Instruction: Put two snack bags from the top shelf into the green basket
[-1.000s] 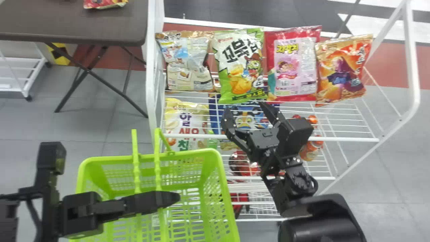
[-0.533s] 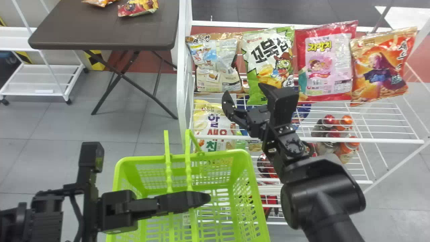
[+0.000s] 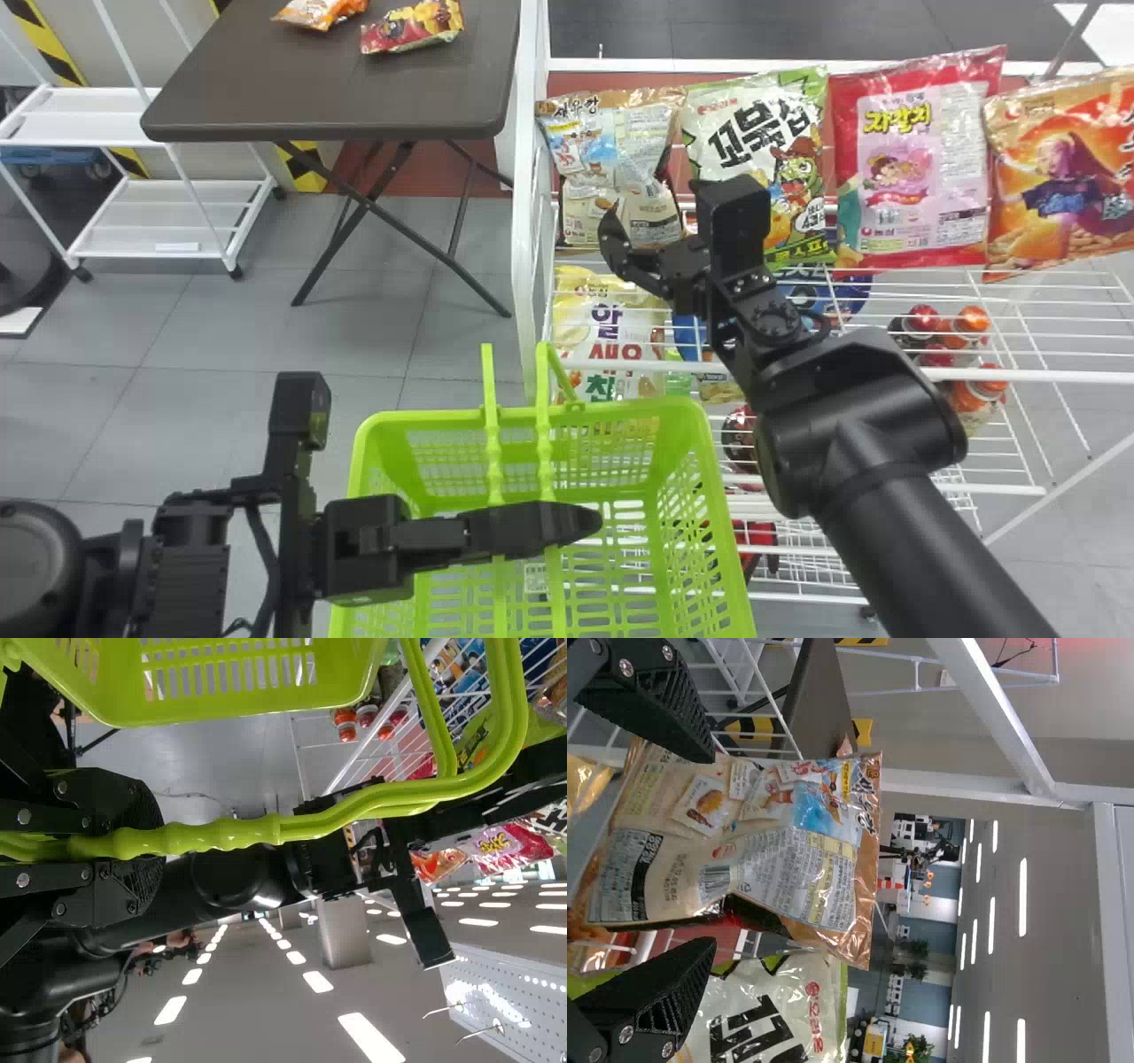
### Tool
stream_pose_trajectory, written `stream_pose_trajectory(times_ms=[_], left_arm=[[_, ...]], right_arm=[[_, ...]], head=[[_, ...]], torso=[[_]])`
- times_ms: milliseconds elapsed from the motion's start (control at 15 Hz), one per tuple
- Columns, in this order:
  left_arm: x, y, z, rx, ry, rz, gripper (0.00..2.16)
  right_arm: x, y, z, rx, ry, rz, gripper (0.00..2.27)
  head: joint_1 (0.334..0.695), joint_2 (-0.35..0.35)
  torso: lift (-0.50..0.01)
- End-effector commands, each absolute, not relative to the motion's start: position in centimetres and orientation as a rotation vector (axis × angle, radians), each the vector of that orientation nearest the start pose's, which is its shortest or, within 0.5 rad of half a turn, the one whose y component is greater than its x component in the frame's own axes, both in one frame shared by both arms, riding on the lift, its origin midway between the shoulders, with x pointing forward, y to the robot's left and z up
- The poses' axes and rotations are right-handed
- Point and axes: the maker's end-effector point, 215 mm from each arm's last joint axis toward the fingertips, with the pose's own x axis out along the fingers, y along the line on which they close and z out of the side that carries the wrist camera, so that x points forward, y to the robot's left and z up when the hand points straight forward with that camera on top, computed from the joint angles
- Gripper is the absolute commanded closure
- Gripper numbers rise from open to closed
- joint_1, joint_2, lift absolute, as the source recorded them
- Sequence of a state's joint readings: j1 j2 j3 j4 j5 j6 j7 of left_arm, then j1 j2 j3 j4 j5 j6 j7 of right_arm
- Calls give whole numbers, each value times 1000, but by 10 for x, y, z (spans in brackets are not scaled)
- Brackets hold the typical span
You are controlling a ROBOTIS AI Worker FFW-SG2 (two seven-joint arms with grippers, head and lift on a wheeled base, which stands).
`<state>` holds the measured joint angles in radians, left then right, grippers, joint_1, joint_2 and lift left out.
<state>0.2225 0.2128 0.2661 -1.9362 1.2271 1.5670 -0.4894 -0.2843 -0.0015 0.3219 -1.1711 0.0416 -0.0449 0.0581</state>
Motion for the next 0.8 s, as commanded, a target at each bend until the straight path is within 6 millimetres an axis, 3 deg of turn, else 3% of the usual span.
stream_pose_trajectory(times_ms=[0, 333, 467, 600, 733], left_arm=[[295, 66, -356, -1045, 1024, -1095, 2142], [294, 66, -358, -1051, 1030, -1092, 2142], [293, 64, -359, -1057, 1031, -1093, 2142], [292, 64, -359, -1061, 1032, -1093, 2142], [292, 62, -360, -1062, 1033, -1093, 2142]], right_arm=[[653, -46, -374, -166, 69, 366, 76], [675, -43, -390, -240, 117, 408, 93], [675, -38, -394, -253, 129, 439, 221], [672, -30, -397, -267, 134, 469, 805], [672, -30, -397, -272, 134, 471, 1990]], head=[[695, 38], [695, 25], [695, 28], [695, 30], [695, 34]], torso=[[-1], [-1], [-1], [-1], [-1]])
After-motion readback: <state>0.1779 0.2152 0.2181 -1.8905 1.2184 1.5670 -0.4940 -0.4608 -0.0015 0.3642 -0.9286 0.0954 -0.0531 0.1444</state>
